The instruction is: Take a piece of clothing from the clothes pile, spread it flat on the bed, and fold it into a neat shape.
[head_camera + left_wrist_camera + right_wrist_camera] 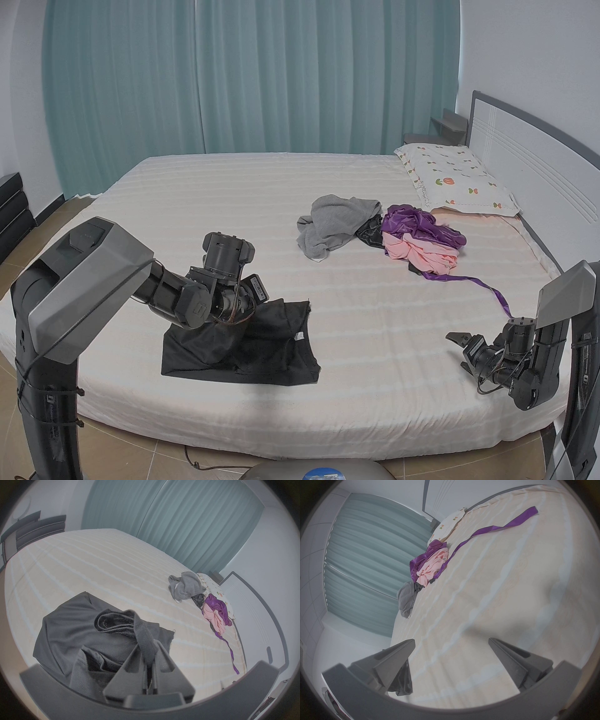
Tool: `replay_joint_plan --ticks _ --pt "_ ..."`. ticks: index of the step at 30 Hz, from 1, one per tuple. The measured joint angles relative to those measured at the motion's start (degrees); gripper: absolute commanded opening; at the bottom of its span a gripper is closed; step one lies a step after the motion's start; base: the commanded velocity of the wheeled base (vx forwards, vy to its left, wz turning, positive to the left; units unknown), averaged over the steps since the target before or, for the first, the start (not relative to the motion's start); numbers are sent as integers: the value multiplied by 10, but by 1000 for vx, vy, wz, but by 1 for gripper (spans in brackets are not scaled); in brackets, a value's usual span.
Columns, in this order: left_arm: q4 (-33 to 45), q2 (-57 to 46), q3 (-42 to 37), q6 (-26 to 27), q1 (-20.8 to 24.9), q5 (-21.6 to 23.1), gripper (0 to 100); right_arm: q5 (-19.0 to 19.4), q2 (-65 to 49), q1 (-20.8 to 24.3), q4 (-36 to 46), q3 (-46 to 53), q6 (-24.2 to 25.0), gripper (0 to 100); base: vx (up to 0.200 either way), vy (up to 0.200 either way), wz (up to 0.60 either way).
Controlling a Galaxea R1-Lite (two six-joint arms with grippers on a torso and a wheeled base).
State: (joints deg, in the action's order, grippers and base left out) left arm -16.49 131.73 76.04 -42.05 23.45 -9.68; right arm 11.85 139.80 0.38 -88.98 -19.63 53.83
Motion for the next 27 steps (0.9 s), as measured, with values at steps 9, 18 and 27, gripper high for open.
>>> replay_joint_plan --ticks 9,18,27 --pt "0 27 27 -37 24 -12 0 0 3 1 0 1 -4 100 0 0 0" --pt "0 35 42 -60 44 -10 100 0 4 1 0 1 -7 100 0 0 0" --pt "-1 35 41 -111 44 -10 100 0 4 1 0 1 -8 100 0 0 0"
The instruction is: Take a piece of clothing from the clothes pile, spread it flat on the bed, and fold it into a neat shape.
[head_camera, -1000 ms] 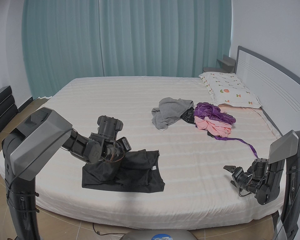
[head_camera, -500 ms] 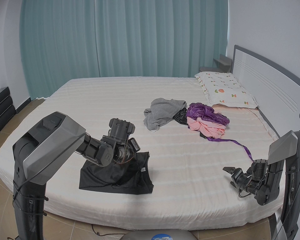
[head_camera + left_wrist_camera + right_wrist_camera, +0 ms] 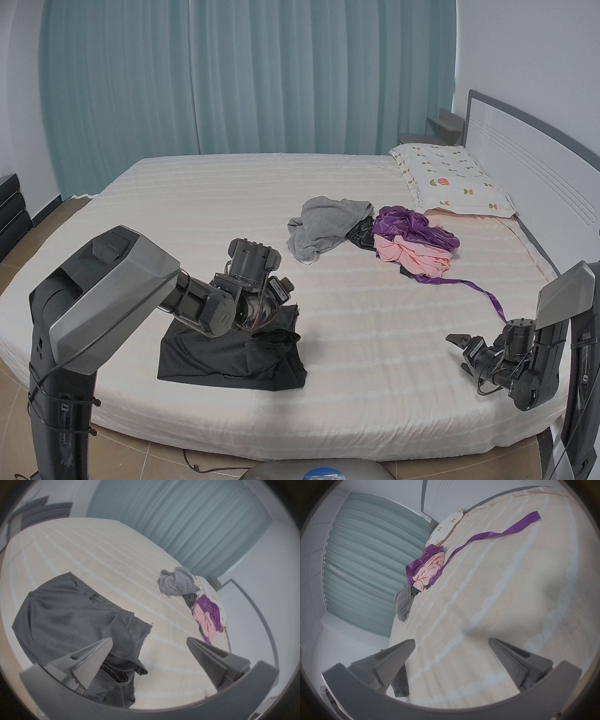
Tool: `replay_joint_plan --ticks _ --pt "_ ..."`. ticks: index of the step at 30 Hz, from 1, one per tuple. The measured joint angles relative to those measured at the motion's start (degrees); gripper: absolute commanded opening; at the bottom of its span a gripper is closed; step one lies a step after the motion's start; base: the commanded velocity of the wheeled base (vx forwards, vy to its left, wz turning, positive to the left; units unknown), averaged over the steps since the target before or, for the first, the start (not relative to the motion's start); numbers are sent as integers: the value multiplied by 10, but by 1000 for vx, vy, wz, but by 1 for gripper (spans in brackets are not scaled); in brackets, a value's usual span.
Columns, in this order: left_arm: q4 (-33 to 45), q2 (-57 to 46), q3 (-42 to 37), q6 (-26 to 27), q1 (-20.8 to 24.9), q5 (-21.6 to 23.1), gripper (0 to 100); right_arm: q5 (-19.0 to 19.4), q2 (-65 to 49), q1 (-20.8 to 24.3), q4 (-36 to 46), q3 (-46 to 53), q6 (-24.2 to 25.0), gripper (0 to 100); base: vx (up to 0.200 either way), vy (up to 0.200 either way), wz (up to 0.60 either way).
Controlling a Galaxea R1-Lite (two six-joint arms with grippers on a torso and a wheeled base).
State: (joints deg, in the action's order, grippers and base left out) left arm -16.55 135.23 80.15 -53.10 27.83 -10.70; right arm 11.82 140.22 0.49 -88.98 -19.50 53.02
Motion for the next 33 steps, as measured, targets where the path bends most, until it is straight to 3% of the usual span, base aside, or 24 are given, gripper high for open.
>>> replay_joint_plan --ticks 13,18,23,33 --pt "-12 -63 -108 -93 -59 67 100 0 1 0 0 2 -8 100 0 0 0" --pt "-37 -85 -176 -133 -95 129 100 0 2 0 0 3 -8 100 0 0 0" --pt "-74 -96 -228 -157 -146 197 100 -1 2 0 0 7 -7 100 0 200 0" --pt "-84 -121 -285 -161 -199 220 100 -33 2 10 0 15 -1 100 0 200 0"
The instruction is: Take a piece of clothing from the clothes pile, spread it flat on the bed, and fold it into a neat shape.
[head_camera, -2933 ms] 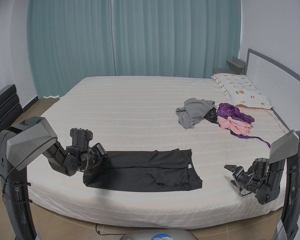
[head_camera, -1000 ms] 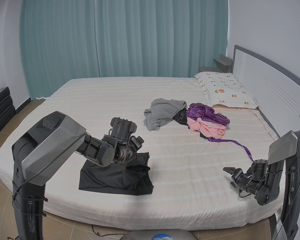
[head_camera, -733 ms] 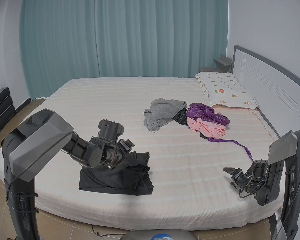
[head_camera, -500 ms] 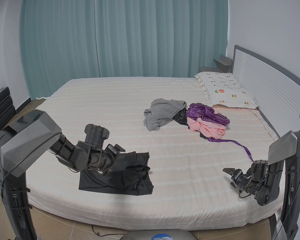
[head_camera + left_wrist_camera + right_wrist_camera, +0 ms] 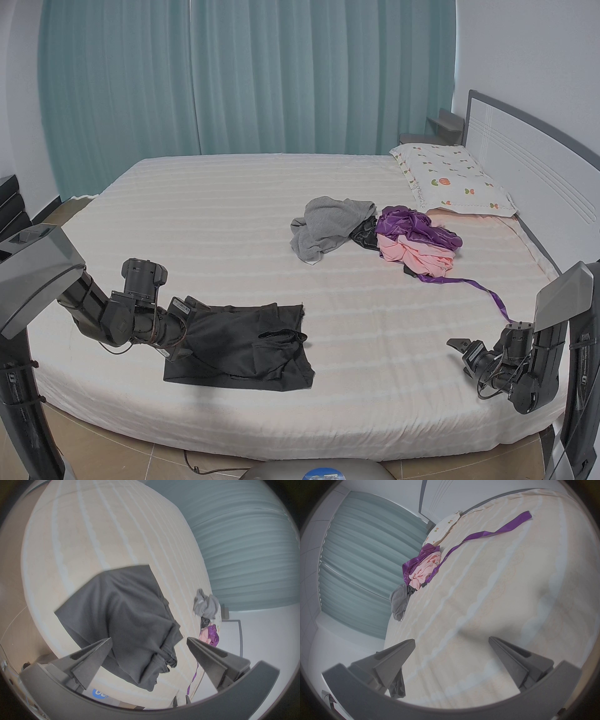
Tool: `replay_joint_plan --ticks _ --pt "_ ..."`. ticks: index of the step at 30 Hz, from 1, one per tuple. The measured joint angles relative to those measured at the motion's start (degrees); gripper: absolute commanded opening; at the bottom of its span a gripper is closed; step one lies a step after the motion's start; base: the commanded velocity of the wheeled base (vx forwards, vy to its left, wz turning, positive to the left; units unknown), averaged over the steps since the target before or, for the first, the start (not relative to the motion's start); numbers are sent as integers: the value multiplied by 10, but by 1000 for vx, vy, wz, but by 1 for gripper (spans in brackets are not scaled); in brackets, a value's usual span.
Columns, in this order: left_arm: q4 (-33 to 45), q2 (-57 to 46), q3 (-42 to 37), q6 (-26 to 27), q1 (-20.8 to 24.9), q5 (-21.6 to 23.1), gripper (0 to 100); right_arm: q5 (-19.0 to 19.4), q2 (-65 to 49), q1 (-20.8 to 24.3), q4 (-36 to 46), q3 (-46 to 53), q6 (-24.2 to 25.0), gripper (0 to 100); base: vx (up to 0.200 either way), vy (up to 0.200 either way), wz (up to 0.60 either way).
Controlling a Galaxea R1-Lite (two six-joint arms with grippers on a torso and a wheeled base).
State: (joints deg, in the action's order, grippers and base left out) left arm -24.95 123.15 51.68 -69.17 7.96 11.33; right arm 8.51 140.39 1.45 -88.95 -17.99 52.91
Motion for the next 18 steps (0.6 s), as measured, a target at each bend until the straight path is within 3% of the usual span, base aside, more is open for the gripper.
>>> replay_joint_plan --ticks 12,18 --pt "-25 -20 -47 -1 -28 12 100 -1 -2 4 0 3 0 100 0 200 0" --pt "-67 -29 -76 1 -30 17 100 0 -1 14 0 2 -2 100 0 0 0"
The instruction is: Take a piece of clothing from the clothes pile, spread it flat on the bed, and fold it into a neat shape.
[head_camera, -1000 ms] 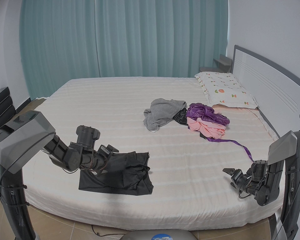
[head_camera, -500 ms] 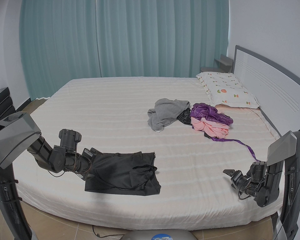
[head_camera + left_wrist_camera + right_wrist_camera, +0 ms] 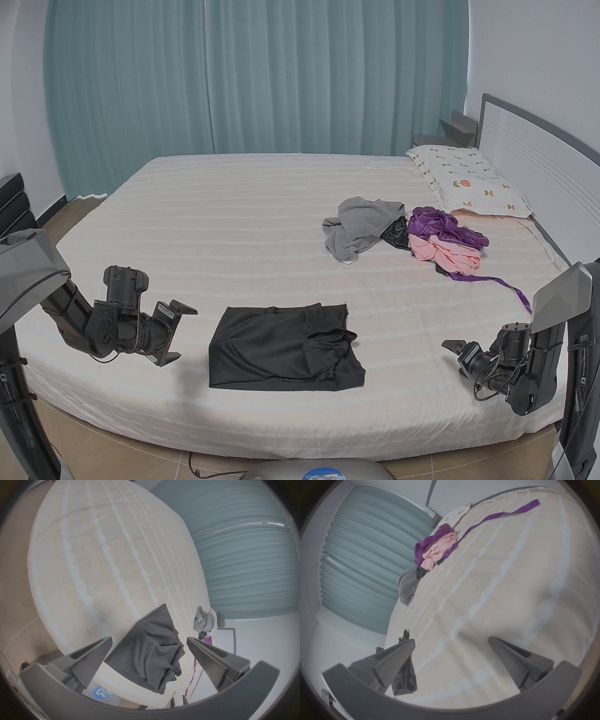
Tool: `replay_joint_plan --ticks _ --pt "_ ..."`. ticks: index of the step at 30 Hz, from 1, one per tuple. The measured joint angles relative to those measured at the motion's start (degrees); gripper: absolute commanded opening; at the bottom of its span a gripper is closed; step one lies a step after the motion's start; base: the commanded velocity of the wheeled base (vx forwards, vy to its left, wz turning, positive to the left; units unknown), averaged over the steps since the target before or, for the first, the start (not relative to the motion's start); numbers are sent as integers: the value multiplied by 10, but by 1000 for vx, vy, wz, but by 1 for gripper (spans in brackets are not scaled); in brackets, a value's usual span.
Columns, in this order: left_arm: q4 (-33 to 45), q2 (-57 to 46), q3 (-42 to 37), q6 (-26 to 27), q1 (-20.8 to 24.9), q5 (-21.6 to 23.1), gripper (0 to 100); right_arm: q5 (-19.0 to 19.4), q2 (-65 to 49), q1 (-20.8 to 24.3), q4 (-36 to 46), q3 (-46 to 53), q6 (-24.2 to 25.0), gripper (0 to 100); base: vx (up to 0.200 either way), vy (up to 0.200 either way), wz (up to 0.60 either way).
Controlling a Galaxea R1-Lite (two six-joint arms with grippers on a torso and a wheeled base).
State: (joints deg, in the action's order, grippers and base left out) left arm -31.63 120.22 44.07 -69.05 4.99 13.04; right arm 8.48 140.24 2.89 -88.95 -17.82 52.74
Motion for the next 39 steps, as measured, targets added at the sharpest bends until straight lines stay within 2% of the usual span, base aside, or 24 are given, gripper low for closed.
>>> replay_joint_plan --ticks 6,12,16,20,23,32,36,39 --pt "-2 -2 -5 2 1 1 100 -7 -1 34 0 -5 -3 100 0 0 0" --pt "-2 -2 -4 4 4 0 100 -57 -7 109 0 -12 -21 100 0 0 0" --pt "-3 -2 -3 4 4 -1 100 -73 -13 156 0 -17 -62 100 0 200 0" --pt "-3 -2 -5 5 5 -1 100 -77 -22 185 15 -30 -105 100 0 200 0" --pt "-3 -2 -5 5 6 -2 100 -78 -33 201 61 -56 -124 100 0 200 0" --pt "-4 -2 -6 6 6 -3 100 -104 -67 241 295 -219 -129 100 0 156 0" --pt "-4 -2 -6 6 6 -5 100 -115 -75 261 349 -266 -141 100 0 0 0" --pt "-4 -2 -7 6 7 -6 100 -129 -78 269 378 -279 -180 100 0 0 0"
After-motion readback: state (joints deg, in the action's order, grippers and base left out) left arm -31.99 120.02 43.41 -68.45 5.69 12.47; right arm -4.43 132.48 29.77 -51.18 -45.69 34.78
